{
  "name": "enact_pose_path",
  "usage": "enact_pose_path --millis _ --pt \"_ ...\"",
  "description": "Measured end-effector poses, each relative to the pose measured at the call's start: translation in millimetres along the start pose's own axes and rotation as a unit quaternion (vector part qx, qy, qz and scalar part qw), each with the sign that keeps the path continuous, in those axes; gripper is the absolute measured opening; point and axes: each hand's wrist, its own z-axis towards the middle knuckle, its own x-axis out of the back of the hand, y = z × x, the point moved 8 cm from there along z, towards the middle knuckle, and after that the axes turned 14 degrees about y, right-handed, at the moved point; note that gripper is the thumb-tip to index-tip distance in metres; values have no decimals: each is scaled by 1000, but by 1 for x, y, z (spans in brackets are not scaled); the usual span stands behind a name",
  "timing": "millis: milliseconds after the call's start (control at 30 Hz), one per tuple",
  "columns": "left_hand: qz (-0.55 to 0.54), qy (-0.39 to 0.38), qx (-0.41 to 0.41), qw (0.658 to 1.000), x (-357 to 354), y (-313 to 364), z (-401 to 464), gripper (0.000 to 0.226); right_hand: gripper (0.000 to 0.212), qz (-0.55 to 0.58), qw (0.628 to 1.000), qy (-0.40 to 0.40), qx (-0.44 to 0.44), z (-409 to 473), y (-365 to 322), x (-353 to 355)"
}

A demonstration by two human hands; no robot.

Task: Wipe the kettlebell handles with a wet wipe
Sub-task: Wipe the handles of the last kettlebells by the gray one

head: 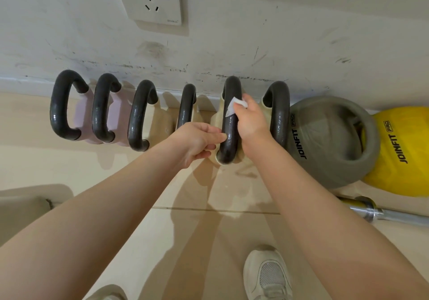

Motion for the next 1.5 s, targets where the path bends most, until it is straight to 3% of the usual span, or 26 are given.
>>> enact_pose_path --millis 133,300,500,600,700,800,933,1033,1100,1233,1367,1433,1500 --pt "-7 2 -4 1000 -3 -1 -1 6 54 -67 993 -4 93 -19 12 1" --pt "-20 26 -7 999 -1 0 -4 12 62 -115 974 -41 190 -49 25 9" --pt "-26 51 11 998 -1 0 -11 4 67 -165 968 -77 172 -81 71 23" --pt "-35 71 9 997 1 1 -15 12 58 -210 959 -107 159 -84 80 34" --pt "-18 136 -100 985 5 22 -22 27 41 -149 973 -1 177 -70 32 63" --pt "23 179 -228 957 4 54 -39 27 32 -73 972 70 213 -63 -16 89" --pt "75 133 -298 942 -22 73 -53 26 14 -25 968 160 190 -43 -23 132" --pt "92 21 -250 964 -61 59 -55 27 8 9 970 193 145 -33 -6 157" --pt "105 -7 -203 974 -79 47 -50 30 8 44 974 185 121 -29 3 164" --pt "34 31 -137 990 -88 40 -35 43 16 -11 979 163 121 -11 -4 158" --pt "24 43 -127 991 -102 60 -24 52 27 -52 998 -19 39 -3 -3 116" --pt "18 49 -94 994 -105 68 -17 51 29 35 998 -57 -11 -2 5 109" --pt "21 37 -54 998 -107 72 -10 42 41 149 985 -8 -88 6 12 115"
